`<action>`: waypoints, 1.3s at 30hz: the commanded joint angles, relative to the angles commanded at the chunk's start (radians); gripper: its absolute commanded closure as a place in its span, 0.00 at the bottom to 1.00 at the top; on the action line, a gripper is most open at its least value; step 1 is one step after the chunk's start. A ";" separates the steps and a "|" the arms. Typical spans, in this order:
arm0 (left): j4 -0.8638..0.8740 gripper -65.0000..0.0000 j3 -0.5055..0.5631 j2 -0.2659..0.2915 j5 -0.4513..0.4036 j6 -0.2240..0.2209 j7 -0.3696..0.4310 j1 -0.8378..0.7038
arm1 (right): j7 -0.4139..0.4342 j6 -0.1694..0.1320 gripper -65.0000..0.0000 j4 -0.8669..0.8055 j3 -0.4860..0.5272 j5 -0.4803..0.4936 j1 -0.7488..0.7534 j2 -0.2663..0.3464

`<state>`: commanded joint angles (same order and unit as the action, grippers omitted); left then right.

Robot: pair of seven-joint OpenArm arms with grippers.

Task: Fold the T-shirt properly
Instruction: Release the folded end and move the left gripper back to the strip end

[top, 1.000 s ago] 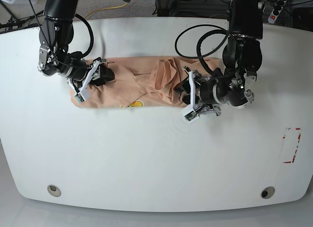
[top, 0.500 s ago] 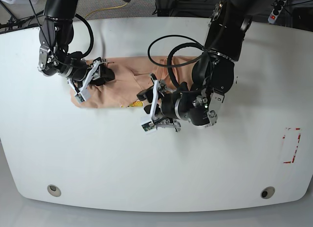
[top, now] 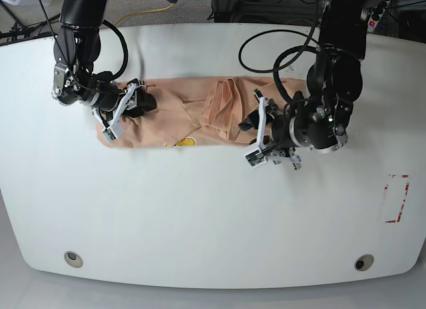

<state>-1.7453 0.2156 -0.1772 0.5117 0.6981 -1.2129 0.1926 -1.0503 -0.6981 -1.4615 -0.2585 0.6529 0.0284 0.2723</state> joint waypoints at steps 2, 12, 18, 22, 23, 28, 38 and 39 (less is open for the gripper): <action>0.037 0.62 0.002 0.000 0.000 0.000 0.000 0.000 | 0.000 0.000 0.59 0.000 0.000 0.000 -0.002 -0.006; 0.293 0.62 0.133 0.069 0.000 0.000 0.061 0.078 | 0.000 0.000 0.59 0.000 0.005 0.000 -0.011 -0.026; 0.302 0.62 0.232 0.101 0.002 0.000 0.144 0.109 | 0.000 0.000 0.59 0.000 0.006 0.000 -0.012 -0.026; 0.299 0.62 0.232 0.140 0.002 0.000 0.144 0.124 | 0.000 0.000 0.59 0.000 0.006 0.000 -0.012 -0.021; 0.299 0.62 0.232 0.140 0.002 0.000 0.144 0.132 | 0.000 0.000 0.59 0.000 0.006 0.000 -0.012 -0.021; 0.299 0.62 0.227 0.184 0.003 0.000 0.149 0.153 | -0.002 0.000 0.59 0.000 0.006 0.000 -0.012 -0.025; 0.140 0.62 0.121 0.157 0.002 0.000 0.143 0.129 | -0.002 0.000 0.59 0.000 0.002 0.000 -0.014 -0.025; 0.118 0.62 0.092 0.133 0.000 0.000 0.143 0.107 | -0.002 0.000 0.59 -0.002 0.000 0.000 -0.014 -0.025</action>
<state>-1.6272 0.3076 -0.0437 0.5117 0.6981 -1.0702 0.3000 -1.0518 -0.6981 -1.4630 -0.2585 0.6529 0.0146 0.2478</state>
